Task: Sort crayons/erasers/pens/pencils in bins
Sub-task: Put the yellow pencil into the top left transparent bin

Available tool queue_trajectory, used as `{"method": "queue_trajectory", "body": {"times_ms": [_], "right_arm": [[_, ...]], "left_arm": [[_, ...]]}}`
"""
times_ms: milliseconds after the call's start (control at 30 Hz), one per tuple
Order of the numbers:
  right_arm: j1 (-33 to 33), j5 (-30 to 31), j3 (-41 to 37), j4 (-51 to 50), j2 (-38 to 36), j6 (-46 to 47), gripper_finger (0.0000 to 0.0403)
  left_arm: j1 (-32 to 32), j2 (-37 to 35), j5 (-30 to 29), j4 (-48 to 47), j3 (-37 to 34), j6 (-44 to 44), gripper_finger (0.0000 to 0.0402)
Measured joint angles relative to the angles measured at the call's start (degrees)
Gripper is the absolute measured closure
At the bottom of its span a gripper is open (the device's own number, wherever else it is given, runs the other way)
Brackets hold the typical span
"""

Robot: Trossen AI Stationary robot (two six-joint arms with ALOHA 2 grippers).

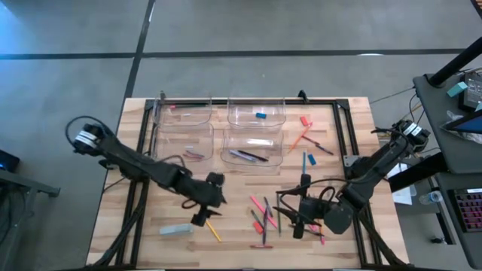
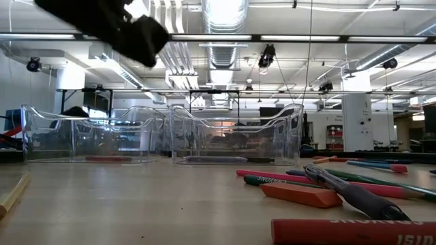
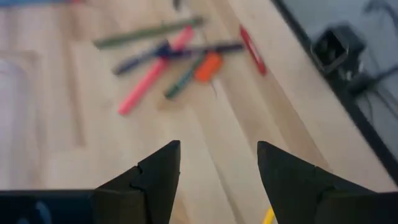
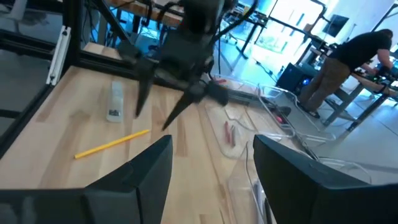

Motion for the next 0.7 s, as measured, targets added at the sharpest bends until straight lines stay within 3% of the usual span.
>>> {"method": "queue_trajectory", "body": {"times_ms": [333,700], "right_arm": [[-0.67,0.00,-0.34,0.01,0.02,0.04,0.0189],[-1.29,-0.09,-0.53,0.02,0.04,0.49,0.0189]], "left_arm": [[-5.44,11.69,0.36,-5.61,0.21,0.02,0.0204],[-11.10,14.87,-0.84,-0.46,1.51,0.01,0.0204]]}}
